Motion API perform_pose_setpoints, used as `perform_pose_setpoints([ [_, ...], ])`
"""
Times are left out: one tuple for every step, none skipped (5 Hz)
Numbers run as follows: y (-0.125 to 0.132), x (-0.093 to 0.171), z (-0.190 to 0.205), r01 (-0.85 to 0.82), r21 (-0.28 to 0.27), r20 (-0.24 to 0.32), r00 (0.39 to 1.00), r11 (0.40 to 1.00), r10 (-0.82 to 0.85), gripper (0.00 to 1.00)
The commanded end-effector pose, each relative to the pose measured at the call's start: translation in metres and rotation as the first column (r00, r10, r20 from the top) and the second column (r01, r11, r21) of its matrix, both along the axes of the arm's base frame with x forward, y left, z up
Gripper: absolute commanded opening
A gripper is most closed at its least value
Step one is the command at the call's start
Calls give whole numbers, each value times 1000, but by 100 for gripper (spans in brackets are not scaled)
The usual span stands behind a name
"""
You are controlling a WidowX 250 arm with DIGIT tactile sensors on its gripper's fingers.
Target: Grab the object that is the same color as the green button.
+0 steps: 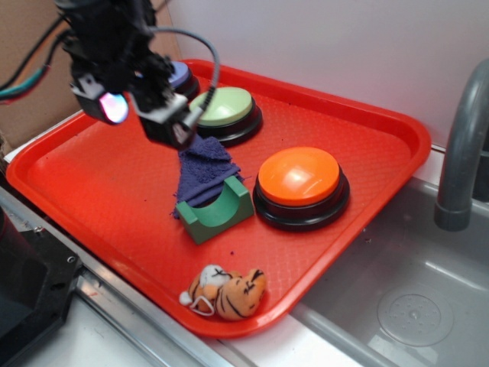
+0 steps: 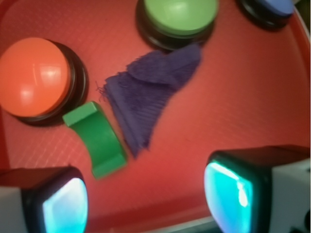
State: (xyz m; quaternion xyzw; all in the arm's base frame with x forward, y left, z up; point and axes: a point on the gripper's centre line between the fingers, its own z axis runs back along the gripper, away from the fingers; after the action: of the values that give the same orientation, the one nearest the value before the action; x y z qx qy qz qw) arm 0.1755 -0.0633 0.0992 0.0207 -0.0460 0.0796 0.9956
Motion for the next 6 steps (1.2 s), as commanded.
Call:
perform_pose_setpoints([
  [-27,12,-65,105,-59,-97,989,993,-111,100],
  [-26,11,-79,103,-36,-128,986,994,-106,100],
  [-27,8,-81,110,-40,-140,984,993,-115,100],
  [-30,3,-76,105,-44,-120,987,993,-110,0],
  [-37,-4,-71,116,-30,-115,986,993,-119,0],
  [-30,-5,-48,114,30,-120,987,993,-110,0],
])
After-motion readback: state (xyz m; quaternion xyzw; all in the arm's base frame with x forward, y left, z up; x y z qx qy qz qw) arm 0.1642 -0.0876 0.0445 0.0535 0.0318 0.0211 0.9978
